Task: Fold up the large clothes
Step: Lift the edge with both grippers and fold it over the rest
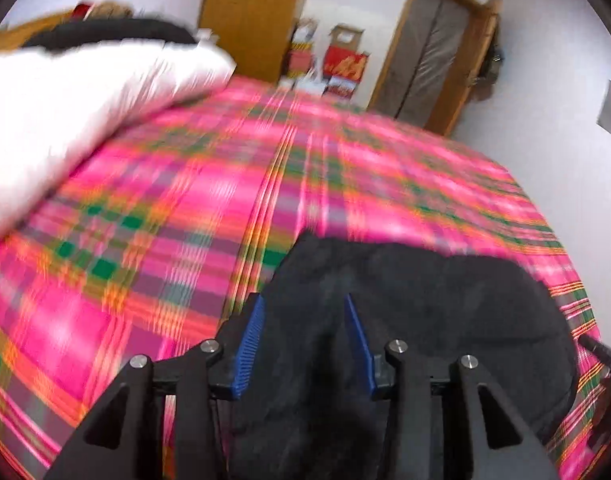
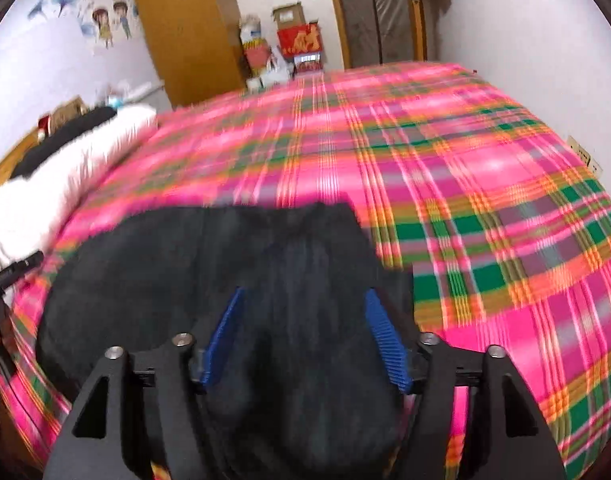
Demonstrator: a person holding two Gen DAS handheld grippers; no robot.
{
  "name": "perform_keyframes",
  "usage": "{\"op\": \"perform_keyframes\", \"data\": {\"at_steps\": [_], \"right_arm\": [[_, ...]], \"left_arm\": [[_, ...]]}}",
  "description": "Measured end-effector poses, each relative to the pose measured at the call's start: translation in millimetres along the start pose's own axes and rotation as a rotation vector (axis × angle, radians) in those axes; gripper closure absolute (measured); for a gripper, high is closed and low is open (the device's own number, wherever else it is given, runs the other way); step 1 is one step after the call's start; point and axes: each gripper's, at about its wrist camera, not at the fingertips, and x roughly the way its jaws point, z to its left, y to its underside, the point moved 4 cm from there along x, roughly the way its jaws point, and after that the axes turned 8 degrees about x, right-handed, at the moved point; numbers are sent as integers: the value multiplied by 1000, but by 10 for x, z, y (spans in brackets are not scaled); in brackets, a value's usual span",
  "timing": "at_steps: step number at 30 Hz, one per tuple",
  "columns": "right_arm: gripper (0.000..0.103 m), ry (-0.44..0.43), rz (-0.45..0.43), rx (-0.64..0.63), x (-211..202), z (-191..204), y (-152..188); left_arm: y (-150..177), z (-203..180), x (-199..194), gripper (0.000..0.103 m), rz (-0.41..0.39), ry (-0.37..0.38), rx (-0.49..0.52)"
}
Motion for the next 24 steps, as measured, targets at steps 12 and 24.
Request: {"op": "perform_keyframes", "data": {"at_steps": [12,24], "right_arm": [[21,-91,65,180,332,-516,311],[9,-223,173,291,639,-648,344]], "left_arm": [[387,269,504,32,89,64,-158],[497,240,769,25,146,175,-229]]}}
